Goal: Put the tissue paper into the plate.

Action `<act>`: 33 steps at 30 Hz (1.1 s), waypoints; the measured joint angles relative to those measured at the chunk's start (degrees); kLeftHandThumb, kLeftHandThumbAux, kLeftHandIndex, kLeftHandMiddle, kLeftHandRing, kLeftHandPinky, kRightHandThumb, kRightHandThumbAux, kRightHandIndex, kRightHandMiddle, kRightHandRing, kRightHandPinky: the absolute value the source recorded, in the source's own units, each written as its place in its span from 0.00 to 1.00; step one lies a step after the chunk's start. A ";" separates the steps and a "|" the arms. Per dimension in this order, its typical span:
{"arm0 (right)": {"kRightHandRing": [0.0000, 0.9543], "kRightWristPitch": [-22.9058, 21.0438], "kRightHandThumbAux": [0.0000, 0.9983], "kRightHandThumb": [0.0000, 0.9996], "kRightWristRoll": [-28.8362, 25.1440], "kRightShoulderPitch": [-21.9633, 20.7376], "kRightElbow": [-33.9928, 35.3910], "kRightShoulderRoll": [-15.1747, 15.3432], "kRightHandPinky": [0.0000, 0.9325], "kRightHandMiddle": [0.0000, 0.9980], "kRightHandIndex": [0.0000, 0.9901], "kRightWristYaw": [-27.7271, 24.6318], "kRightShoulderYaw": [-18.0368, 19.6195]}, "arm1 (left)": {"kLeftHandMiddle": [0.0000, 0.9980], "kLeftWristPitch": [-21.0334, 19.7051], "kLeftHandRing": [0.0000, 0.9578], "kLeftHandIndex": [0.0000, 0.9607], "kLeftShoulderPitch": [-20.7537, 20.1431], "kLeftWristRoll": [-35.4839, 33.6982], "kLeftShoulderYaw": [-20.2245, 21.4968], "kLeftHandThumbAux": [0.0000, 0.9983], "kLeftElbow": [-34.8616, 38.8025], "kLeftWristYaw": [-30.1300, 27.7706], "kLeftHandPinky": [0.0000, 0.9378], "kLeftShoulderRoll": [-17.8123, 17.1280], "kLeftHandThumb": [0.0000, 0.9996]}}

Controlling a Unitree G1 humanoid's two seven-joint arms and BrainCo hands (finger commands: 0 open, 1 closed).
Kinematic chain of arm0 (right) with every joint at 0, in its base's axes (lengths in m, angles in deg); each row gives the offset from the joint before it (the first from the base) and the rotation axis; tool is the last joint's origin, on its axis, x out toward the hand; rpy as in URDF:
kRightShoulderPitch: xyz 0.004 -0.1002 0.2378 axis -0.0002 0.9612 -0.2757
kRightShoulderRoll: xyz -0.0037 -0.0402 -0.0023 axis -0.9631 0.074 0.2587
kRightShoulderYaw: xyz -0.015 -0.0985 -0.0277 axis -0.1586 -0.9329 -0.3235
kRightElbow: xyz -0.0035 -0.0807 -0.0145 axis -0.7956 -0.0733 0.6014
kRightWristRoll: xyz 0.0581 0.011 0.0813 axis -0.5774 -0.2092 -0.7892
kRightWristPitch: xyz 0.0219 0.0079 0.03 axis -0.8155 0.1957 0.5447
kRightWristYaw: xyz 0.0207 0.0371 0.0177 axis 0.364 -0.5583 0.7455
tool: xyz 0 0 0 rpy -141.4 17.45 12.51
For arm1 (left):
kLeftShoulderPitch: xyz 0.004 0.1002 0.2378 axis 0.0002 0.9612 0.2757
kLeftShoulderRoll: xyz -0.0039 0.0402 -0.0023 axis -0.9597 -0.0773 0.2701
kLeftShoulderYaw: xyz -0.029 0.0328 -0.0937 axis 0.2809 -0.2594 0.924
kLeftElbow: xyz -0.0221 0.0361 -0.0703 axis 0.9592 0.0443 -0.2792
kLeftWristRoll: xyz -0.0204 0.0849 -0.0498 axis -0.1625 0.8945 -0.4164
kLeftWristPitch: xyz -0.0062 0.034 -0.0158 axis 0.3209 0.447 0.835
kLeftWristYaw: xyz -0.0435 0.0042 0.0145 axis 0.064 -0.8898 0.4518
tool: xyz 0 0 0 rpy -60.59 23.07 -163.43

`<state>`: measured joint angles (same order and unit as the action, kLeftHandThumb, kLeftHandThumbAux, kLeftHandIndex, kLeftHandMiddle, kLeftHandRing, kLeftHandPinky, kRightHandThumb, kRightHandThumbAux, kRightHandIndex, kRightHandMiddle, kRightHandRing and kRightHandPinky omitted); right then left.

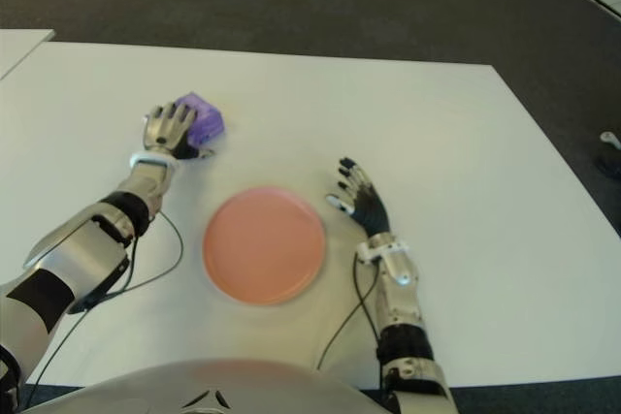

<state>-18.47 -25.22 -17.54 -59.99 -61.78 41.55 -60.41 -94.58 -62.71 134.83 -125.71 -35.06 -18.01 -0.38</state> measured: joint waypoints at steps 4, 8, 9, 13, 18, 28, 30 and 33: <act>0.00 0.33 0.73 0.00 -0.23 -0.20 -0.44 0.09 0.00 0.00 0.00 -0.42 0.30 | 0.00 0.33 0.01 0.00 0.31 -0.86 0.90 0.35 0.00 0.73 0.09 0.00 0.02; 0.00 0.67 0.73 0.00 -0.48 -0.31 -0.81 0.17 0.00 0.00 0.00 -0.80 0.60 | 0.15 0.54 0.24 0.10 0.51 -1.90 1.65 0.42 0.01 1.35 0.37 0.02 0.07; 0.00 0.72 0.73 0.00 -0.51 -0.36 -0.92 0.18 0.00 0.00 0.00 -0.88 0.65 | 0.24 0.57 0.32 0.14 0.54 -2.09 1.88 0.48 0.01 1.39 0.45 0.03 0.11; 0.00 0.91 0.74 0.00 -0.58 -0.46 -1.31 0.22 0.00 0.00 0.00 -1.14 0.82 | 0.58 0.59 0.63 0.37 0.59 -2.48 2.76 0.63 0.04 2.87 0.72 0.02 0.40; 0.00 0.94 0.75 0.00 -0.61 -0.48 -1.49 0.36 0.00 0.00 0.00 -1.23 1.04 | 0.73 1.49 0.77 0.44 1.05 -2.48 2.88 0.69 0.08 5.06 0.84 -0.41 0.65; 0.00 1.91 0.76 0.00 -0.57 -0.62 -2.25 0.67 0.00 0.00 0.00 -1.38 1.50 | 0.80 1.98 0.84 0.46 0.69 -2.64 3.45 0.70 0.18 5.33 0.90 -1.19 0.71; 0.00 2.19 0.76 0.00 -0.57 -0.73 -2.51 0.67 0.00 0.00 0.00 -1.49 1.54 | 0.80 1.95 0.85 0.46 0.66 -2.71 3.60 0.70 0.18 5.32 0.92 -1.25 0.71; 0.00 2.79 0.76 0.00 -0.54 -0.89 -2.96 0.69 0.00 0.00 0.00 -1.59 1.60 | 0.82 1.93 0.86 0.45 0.61 -2.83 3.76 0.70 0.18 5.32 0.94 -1.35 0.72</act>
<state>-15.69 -25.76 -18.43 -62.95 -61.09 39.96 -58.81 -92.65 -62.10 132.00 -121.95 -34.88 -12.69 -1.72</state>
